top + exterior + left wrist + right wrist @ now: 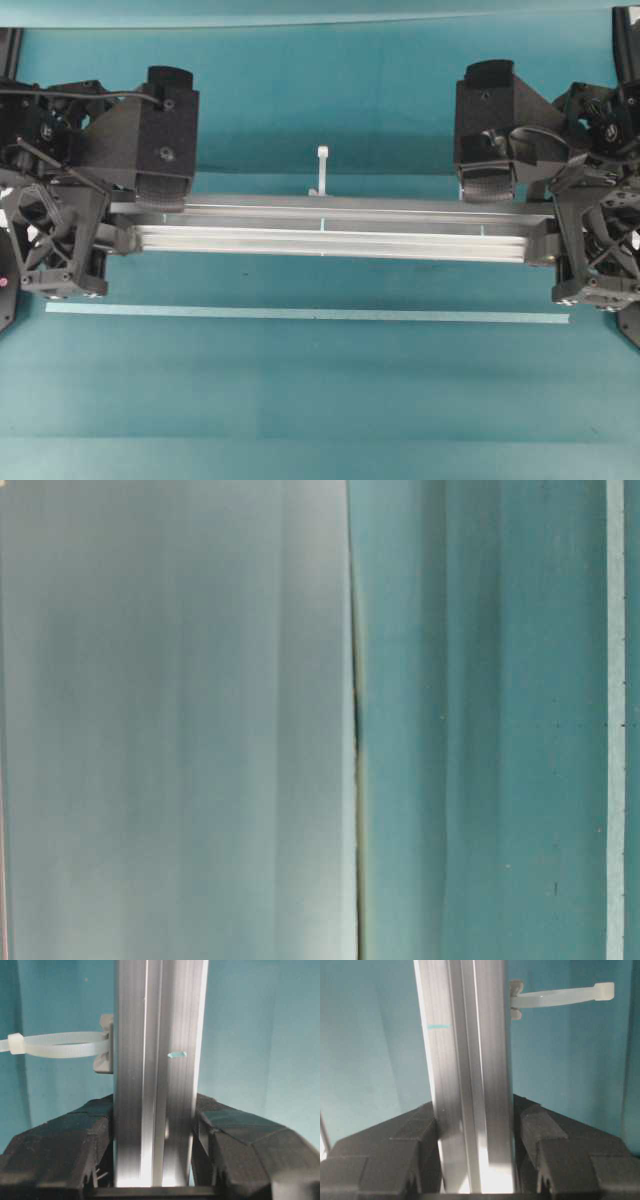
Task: Lift the large metal rail with both hands.
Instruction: 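Hold the rail raised above the table with both grippers, then lower the rail back down onto the table with both grippers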
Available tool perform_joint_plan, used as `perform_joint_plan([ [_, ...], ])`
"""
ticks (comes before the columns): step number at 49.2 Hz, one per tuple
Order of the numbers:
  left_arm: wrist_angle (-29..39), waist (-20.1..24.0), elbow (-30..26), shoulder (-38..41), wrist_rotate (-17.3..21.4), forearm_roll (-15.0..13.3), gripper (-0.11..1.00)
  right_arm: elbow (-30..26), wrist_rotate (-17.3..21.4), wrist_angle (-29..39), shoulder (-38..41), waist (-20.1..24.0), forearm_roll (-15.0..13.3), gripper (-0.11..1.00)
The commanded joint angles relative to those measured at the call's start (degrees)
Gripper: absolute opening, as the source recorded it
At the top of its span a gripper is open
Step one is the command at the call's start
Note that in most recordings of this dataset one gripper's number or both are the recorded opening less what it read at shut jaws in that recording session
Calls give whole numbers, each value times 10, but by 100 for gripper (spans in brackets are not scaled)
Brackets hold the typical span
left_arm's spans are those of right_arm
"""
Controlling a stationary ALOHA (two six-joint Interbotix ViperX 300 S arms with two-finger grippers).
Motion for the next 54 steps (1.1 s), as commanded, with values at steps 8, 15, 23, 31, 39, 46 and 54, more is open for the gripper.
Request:
perform_joint_plan([
  [8, -21, 6, -17, -5, 1, 2, 36, 17, 11, -11, -4, -4, 1, 38],
  [15, -48, 6, 14, -7, -3, 2, 36, 59, 10, -21, -10, -5, 1, 38],
  [23, -105, 12, 68, -11, -2, 2, 36, 96, 7, -67, -19, -4, 1, 38],
  [31, -166, 18, 130, -12, -3, 2, 36, 147, 5, -127, -22, -5, 1, 38],
  [39, -208, 23, 173, -10, -4, 2, 36, 197, 7, -171, -18, -5, 1, 38],
  [46, -242, 30, 207, -12, -3, 2, 36, 226, 7, -204, -16, -5, -1, 38],
  [54, -282, 31, 243, -7, -3, 2, 36, 268, 4, -260, -5, -5, -1, 38],
])
